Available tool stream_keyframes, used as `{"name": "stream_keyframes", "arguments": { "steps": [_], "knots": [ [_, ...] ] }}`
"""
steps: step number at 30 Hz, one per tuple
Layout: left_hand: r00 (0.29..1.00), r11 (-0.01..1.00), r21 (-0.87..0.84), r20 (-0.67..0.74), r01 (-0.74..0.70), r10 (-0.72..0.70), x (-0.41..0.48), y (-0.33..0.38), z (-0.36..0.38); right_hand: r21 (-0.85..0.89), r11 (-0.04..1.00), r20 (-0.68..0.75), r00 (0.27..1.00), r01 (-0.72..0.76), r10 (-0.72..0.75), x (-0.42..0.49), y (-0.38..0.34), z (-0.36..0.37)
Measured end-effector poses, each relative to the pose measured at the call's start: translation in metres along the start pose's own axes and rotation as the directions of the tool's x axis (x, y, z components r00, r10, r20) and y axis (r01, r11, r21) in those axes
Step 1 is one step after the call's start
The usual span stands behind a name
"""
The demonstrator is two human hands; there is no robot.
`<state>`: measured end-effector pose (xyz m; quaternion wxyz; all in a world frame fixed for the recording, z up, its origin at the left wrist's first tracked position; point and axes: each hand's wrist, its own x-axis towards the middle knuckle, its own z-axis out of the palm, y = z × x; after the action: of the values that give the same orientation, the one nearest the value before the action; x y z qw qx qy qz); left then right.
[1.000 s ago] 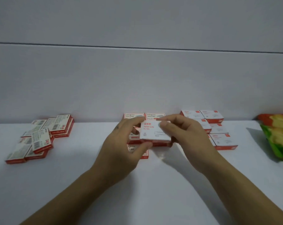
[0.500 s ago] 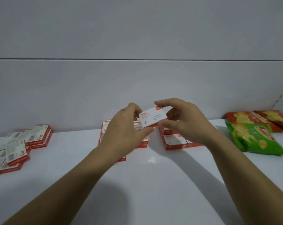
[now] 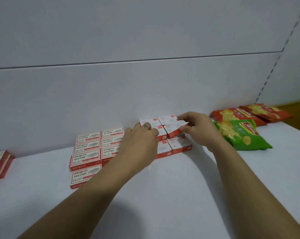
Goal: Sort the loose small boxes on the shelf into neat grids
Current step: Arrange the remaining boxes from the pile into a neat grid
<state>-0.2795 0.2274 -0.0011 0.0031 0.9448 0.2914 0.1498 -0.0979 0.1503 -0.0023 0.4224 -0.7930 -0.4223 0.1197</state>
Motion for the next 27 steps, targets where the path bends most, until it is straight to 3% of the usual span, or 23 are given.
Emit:
{"name": "stream_keyframes", "arguments": {
  "steps": [2,6,16,21,27],
  "knots": [
    [1.000,1.000,-0.006,-0.002,0.013,-0.013,0.002,-0.001,0.001,-0.012,1.000,-0.019,1.000,-0.012,0.012,-0.001,0.003,0.005],
    [1.000,1.000,-0.002,-0.001,-0.005,0.005,0.001,-0.001,0.003,-0.222,0.975,-0.011,1.000,-0.021,0.019,-0.002,0.006,0.008],
    [0.998,0.997,-0.057,0.044,-0.043,0.046,0.002,-0.008,-0.002,-0.350,0.936,0.058,0.996,-0.046,0.071,-0.008,-0.012,0.004],
    [0.999,0.999,-0.031,-0.048,-0.015,0.014,-0.006,-0.037,-0.027,-0.315,0.937,0.009,0.988,0.151,-0.156,-0.024,-0.060,0.012],
    [0.976,0.989,0.028,-0.171,0.143,-0.136,-0.045,-0.100,-0.063,-0.303,0.847,0.225,0.896,0.437,-0.382,-0.031,-0.135,0.052]
  ]
}}
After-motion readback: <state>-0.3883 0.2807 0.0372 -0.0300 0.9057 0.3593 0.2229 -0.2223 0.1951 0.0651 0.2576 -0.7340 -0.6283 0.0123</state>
